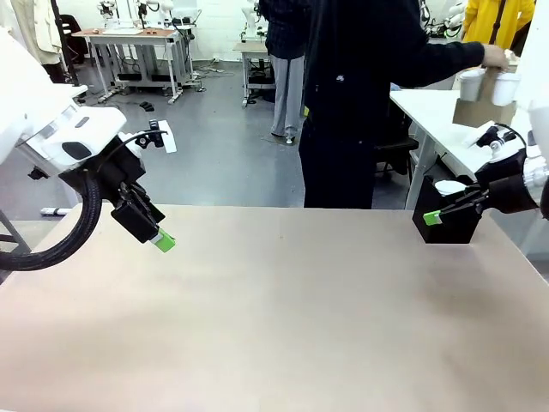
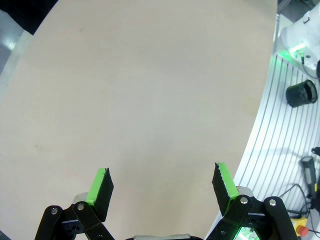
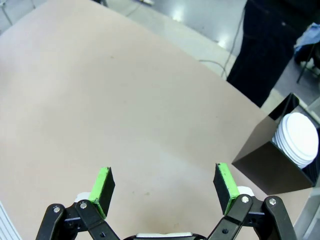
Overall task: Pour a drink into a cup and package it in a carrier.
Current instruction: Insert the held 600 ml Paper Cup into the Cup Carrier.
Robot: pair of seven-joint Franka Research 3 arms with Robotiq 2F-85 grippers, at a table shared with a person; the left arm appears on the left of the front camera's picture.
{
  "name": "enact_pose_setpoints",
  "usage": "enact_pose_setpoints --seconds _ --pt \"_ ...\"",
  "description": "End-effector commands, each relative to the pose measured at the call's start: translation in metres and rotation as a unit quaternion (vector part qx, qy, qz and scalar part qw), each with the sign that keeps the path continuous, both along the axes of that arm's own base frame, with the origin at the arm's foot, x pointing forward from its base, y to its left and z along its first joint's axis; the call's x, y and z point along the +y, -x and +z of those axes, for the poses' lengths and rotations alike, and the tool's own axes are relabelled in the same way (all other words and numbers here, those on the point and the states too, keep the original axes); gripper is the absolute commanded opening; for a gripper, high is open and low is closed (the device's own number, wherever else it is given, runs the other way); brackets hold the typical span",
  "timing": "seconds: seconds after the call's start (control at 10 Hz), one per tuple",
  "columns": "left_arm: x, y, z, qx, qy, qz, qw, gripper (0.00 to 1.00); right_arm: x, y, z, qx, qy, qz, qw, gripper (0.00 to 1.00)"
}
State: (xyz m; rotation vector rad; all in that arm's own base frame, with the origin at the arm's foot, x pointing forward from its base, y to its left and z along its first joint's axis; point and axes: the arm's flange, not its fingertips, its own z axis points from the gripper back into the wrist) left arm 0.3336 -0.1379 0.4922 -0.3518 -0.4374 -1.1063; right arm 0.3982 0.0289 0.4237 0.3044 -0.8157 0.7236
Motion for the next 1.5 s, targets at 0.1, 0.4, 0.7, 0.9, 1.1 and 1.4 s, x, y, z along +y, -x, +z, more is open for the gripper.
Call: enact_pose_setpoints --seconds 0.1,0.4,0.7,0.9,1.1,1.4 --pt "-0.0003 0.0 -0.0015 0.0 0.009 -0.003 1.0 1.0 -0.0009 -0.0001 0.001 -0.002 -0.001 -0.002 1.0 1.0" --pt "-0.0003 0.0 -0.0015 0.0 0.009 -0.003 1.0 1.0 -0.0009 -0.0001 0.001 -0.002 -0.001 -0.002 1.0 1.0" --pt "-0.0003 0.0 -0.0015 0.0 0.009 -0.003 1.0 1.0 -0.0009 -0.0001 0.001 -0.002 -0.001 -0.002 1.0 1.0" --pt "-0.0003 0.0 -0.0015 0.0 0.009 -0.003 1.0 1.0 -0.0009 -0.0001 0.001 -0.002 -0.001 -0.002 1.0 1.0" --pt "-0.0003 0.0 -0.0015 0.0 0.009 -0.003 1.0 1.0 -0.0009 -0.0001 0.001 -0.002 -0.001 -0.002 1.0 1.0" --pt "-0.0003 0.0 -0.0015 0.0 0.009 -0.003 1.0 1.0 -0.0009 -0.0001 0.001 -0.002 -0.001 -0.002 1.0 1.0"
